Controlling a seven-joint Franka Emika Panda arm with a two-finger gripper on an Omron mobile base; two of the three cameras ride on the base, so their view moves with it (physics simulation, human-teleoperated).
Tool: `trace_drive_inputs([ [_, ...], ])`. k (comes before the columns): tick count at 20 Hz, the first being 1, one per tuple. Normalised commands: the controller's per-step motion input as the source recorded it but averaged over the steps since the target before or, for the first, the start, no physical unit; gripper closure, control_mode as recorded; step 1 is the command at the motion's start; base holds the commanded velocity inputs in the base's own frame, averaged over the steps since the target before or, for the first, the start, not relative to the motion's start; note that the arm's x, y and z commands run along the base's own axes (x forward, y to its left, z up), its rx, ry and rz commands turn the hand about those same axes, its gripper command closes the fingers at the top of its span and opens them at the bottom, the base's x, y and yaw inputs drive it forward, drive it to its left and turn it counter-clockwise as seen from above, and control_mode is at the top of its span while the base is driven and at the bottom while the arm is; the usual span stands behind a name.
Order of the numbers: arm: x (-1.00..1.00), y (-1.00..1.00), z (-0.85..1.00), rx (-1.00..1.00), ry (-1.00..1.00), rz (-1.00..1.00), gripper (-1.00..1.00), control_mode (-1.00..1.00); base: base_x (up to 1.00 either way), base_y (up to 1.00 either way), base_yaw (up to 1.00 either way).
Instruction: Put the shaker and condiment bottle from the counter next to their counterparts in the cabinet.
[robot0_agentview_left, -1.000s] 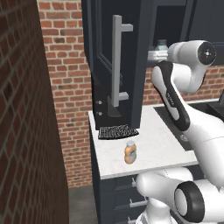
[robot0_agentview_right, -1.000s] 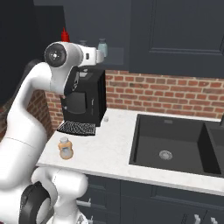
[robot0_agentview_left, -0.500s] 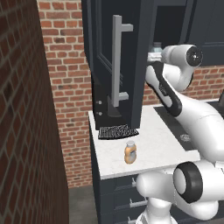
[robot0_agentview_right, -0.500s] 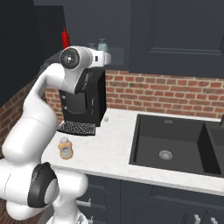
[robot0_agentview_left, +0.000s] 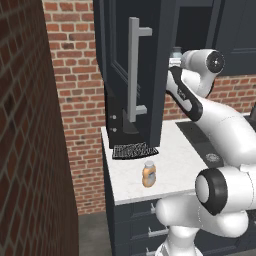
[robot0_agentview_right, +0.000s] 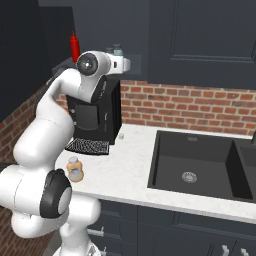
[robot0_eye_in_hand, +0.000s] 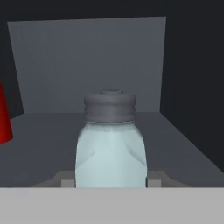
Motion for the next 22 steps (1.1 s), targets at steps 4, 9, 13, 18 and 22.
trace_drive_inputs([
  [4, 0.12, 0.00, 0.00, 0.00, 0.00, -0.01, 1.00, -1.00, 0.00, 0.00, 0.00],
  [9, 0.12, 0.00, -0.01, 0.00, 0.00, -0.01, 1.00, -1.00, 0.00, 0.00, 0.00],
  [13, 0.19, 0.00, -0.09, 0.00, 0.00, -0.02, 1.00, -1.00, 0.00, 0.00, 0.00],
  [18, 0.24, 0.00, -0.11, 0.00, 0.00, -0.03, 1.00, -1.00, 0.00, 0.00, 0.00],
  [22, 0.23, 0.00, -0.05, 0.00, 0.00, -0.03, 1.00, -1.00, 0.00, 0.00, 0.00],
])
